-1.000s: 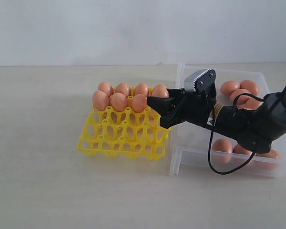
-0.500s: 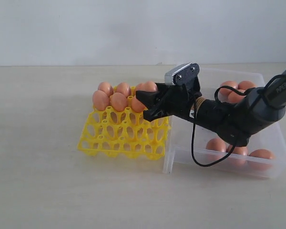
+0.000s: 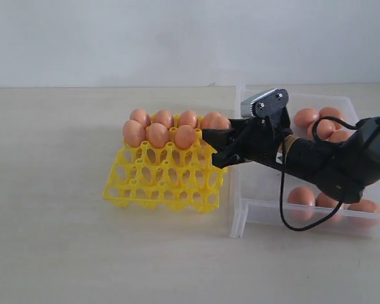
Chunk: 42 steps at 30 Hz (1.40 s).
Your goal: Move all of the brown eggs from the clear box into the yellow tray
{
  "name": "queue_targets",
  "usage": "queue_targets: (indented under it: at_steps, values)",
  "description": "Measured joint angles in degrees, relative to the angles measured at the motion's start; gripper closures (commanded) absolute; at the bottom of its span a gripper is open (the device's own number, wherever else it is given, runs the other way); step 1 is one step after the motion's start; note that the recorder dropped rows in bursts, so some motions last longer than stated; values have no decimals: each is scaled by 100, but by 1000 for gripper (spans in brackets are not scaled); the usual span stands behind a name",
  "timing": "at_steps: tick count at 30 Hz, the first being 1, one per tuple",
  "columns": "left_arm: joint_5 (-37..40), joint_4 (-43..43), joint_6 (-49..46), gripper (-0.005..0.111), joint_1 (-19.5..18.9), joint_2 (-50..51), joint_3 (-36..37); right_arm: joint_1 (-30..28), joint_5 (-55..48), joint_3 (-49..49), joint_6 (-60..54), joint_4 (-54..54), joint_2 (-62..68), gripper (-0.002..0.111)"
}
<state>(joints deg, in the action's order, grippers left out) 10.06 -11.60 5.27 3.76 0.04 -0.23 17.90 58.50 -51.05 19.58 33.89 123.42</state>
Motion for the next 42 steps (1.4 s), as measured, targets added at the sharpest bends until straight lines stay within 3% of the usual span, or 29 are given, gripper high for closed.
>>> queue_targets:
  at_steps: [4, 14, 22, 42]
  values:
    - [0, 0, 0, 103, 0, 0, 0, -12, 292, 26, -53, 435, -14, 109]
    - [0, 0, 0, 103, 0, 0, 0, 128, 610, 26, -150, 0, -14, 109]
    - [0, 0, 0, 103, 0, 0, 0, 433, -450, -271, -224, -450, -14, 109]
    - [0, 0, 0, 103, 0, 0, 0, 433, -344, -324, -302, -747, 105, 109]
